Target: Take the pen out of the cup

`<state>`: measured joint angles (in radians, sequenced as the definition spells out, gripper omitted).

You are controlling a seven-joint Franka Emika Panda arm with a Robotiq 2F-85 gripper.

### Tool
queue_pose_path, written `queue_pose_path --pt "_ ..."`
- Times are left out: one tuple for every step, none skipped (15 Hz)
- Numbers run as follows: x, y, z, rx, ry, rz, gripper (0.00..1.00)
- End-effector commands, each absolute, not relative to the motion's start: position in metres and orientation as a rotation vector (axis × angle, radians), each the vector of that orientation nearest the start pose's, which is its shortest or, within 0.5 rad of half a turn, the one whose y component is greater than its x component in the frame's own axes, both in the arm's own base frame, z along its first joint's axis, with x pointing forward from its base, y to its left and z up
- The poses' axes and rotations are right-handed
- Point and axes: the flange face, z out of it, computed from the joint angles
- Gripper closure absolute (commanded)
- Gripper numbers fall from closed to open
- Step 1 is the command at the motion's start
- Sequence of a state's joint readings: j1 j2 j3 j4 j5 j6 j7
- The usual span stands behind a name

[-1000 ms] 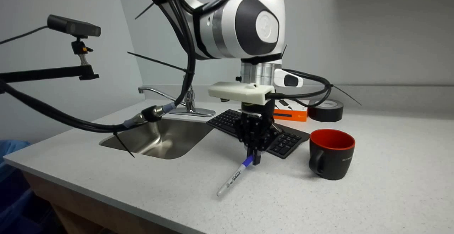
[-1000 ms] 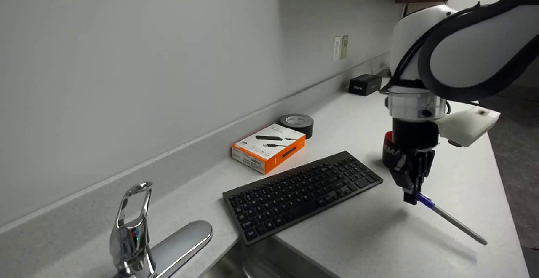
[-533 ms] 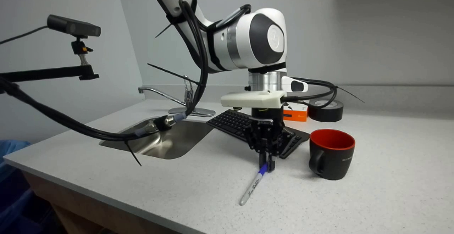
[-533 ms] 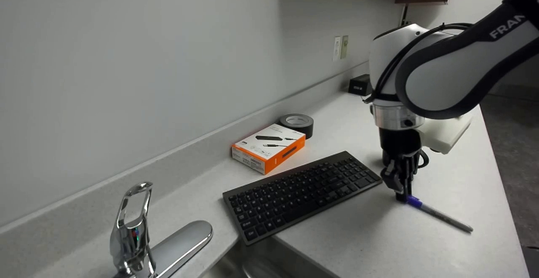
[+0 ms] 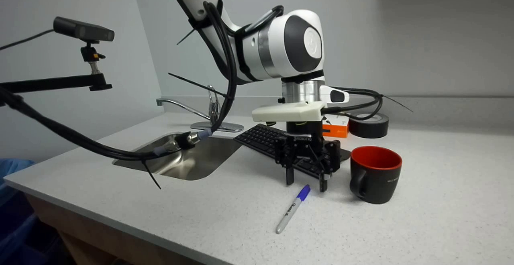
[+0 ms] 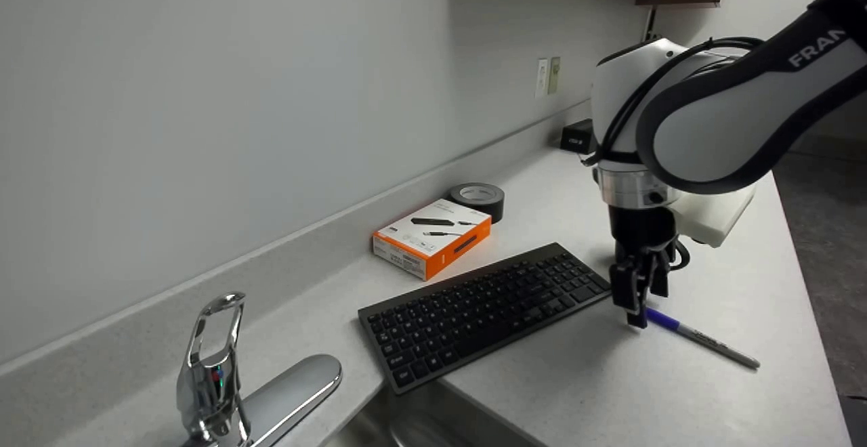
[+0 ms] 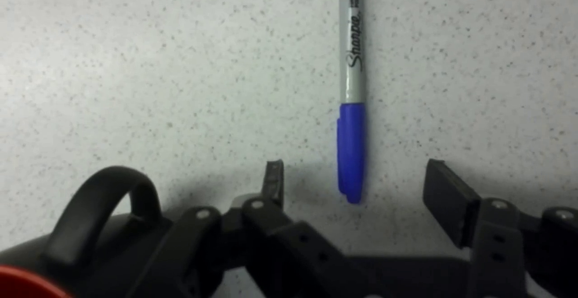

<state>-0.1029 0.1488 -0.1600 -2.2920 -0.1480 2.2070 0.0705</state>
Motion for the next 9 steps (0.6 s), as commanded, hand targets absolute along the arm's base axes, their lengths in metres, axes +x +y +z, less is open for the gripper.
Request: queue_pose_path --pt "0.4887 -0.1358 0.2733 -3.215 0.363 0.366 0.0" --pt "0.4894 -0.1358 0.275 -3.211 0.372 0.356 0.0" --pt "0.4901 -0.1358 0.2779 -3.204 0.39 0.355 0.0" --pt "0.4848 -0.1359 0.2732 -3.207 0.374 0.385 0.0" --pt "0.4857 -0.1361 0.2742 -3.208 0.374 0.38 0.0" --pt "0.4862 -0.1362 0.2748 -3.208 0.374 0.378 0.0" --pt "0.4865 -0.1363 0.2751 -3.208 0.374 0.377 0.0" --pt "0.4866 -0.1363 0.2752 -3.208 0.374 0.376 0.0" --pt "0.4866 -0.1363 0.2752 -3.208 0.374 0.376 0.0"
